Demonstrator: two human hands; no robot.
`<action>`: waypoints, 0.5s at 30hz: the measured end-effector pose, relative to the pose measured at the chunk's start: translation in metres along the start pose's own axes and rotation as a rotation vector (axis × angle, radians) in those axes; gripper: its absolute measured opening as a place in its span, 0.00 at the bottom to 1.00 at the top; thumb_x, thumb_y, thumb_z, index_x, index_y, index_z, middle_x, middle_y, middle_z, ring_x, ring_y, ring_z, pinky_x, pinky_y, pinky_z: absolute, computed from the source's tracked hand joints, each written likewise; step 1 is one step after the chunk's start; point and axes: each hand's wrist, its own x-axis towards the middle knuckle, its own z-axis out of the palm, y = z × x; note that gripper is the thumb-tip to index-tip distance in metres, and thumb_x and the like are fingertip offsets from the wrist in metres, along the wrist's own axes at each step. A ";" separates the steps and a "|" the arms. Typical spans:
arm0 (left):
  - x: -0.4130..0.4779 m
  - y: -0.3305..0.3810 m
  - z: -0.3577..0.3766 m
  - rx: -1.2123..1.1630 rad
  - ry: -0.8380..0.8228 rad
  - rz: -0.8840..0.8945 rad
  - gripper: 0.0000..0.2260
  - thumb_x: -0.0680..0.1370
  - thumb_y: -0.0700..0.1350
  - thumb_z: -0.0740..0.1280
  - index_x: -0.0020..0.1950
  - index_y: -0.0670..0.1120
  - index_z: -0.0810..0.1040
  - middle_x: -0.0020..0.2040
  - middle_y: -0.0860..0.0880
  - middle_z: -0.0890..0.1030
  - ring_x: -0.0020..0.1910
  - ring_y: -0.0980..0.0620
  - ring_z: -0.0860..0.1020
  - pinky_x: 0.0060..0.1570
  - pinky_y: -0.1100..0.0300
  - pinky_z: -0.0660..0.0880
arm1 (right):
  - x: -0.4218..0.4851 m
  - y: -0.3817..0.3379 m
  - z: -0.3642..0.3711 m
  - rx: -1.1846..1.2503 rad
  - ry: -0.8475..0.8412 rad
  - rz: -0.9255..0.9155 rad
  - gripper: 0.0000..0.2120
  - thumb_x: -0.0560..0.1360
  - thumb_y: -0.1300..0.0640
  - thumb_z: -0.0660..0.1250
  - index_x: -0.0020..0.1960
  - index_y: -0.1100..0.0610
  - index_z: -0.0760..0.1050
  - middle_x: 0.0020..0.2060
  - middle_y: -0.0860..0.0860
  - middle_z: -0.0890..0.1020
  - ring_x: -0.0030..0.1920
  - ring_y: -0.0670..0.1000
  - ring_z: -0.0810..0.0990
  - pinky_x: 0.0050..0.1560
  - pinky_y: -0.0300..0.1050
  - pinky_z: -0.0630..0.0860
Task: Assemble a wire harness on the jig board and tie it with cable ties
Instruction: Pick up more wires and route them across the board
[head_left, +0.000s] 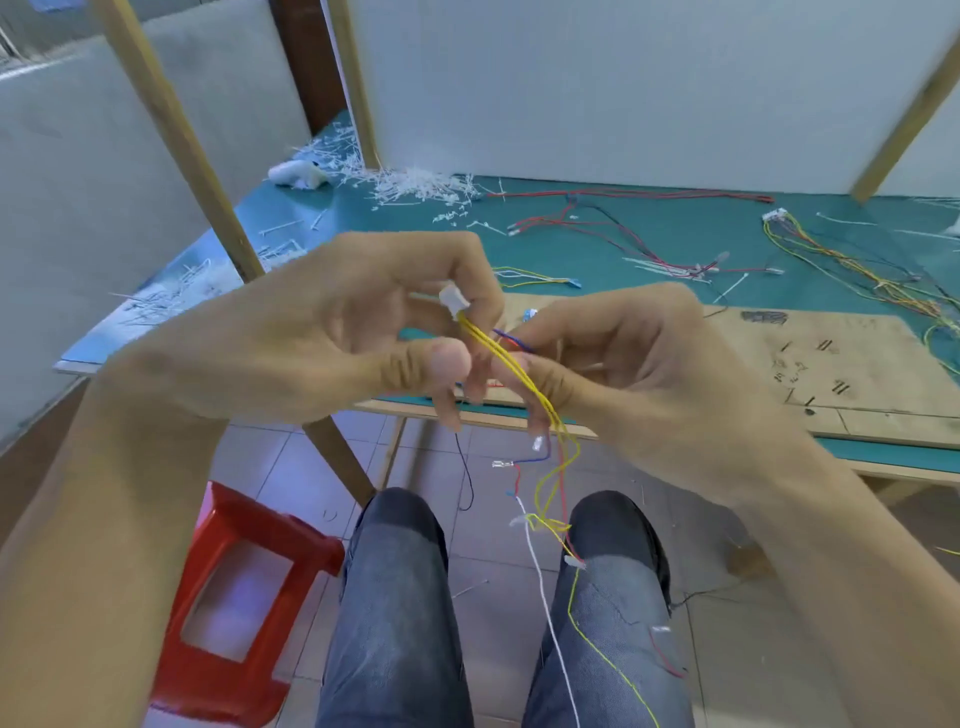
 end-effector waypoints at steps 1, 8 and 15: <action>-0.006 0.002 0.004 -0.045 0.021 0.051 0.14 0.82 0.50 0.71 0.53 0.39 0.76 0.47 0.35 0.77 0.47 0.30 0.81 0.42 0.41 0.83 | -0.001 0.002 -0.001 -0.048 0.049 -0.043 0.05 0.79 0.54 0.74 0.50 0.54 0.87 0.36 0.59 0.83 0.35 0.61 0.79 0.41 0.62 0.80; -0.011 0.007 0.033 0.085 0.377 0.002 0.13 0.79 0.39 0.70 0.37 0.44 0.70 0.38 0.36 0.80 0.40 0.41 0.87 0.37 0.50 0.84 | -0.003 0.002 0.006 -0.489 0.324 -0.253 0.01 0.76 0.57 0.79 0.47 0.52 0.89 0.33 0.50 0.79 0.32 0.53 0.76 0.32 0.48 0.72; -0.021 0.011 0.018 -0.257 0.117 0.088 0.12 0.81 0.33 0.65 0.52 0.46 0.64 0.44 0.45 0.75 0.29 0.34 0.83 0.29 0.48 0.78 | 0.000 0.012 -0.009 -0.528 0.357 -0.121 0.08 0.82 0.52 0.73 0.47 0.56 0.83 0.33 0.49 0.78 0.28 0.55 0.79 0.32 0.51 0.74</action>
